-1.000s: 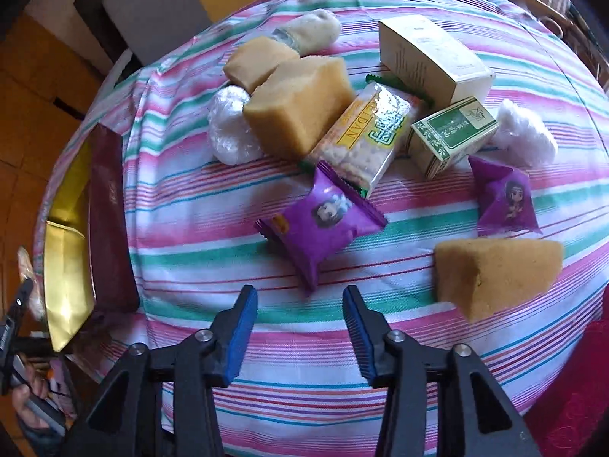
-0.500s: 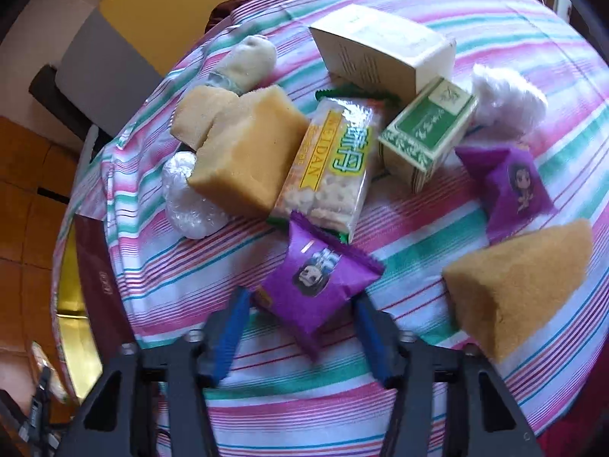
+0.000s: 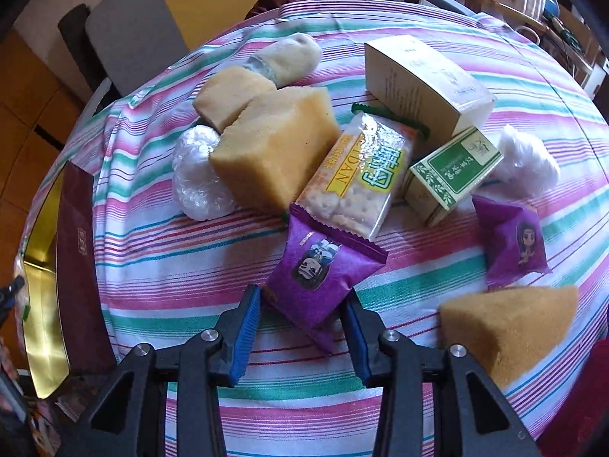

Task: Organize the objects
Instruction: 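Drop the WEIDAN packet into the tray while the right gripper grasps the purple packet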

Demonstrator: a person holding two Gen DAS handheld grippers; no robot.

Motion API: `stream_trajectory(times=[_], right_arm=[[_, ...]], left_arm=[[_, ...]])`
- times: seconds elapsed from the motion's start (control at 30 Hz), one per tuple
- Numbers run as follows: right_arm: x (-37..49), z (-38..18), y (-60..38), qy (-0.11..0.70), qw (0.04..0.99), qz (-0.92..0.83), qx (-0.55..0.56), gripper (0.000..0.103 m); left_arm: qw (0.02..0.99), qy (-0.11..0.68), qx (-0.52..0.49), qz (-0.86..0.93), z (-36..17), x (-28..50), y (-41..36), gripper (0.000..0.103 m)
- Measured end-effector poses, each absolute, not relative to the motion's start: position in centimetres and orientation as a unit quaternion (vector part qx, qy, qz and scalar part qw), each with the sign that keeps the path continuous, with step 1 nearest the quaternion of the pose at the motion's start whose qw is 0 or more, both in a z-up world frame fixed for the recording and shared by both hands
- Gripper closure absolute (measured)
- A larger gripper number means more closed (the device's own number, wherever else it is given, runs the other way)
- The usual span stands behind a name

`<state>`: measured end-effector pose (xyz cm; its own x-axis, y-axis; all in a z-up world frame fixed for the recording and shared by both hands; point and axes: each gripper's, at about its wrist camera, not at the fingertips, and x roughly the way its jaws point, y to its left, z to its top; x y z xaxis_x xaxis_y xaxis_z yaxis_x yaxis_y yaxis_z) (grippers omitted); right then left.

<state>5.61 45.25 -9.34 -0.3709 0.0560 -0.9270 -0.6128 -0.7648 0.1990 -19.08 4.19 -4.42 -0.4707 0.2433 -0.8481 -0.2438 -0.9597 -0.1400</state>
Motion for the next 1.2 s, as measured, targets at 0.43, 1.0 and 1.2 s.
stream_trajectory(times=[0.43, 1.0, 1.2], right_arm=[[4.9, -9.4, 44.6, 0.218, 0.215, 0.789, -0.533, 0.063], [5.3, -9.2, 43.5, 0.192, 0.202, 0.797, -0.536, 0.081], [6.6, -7.7, 43.2, 0.205, 0.179, 0.814, -0.513, 0.087]], left_arm=[[0.103, 0.057, -0.477, 0.871, -6.4, -22.0, 6.0, 0.064], [0.097, -0.028, -0.430, 0.897, -1.9, -12.0, -1.0, 0.051], [0.112, -0.045, -0.425, 0.897, -1.6, -8.9, -1.8, 0.051]])
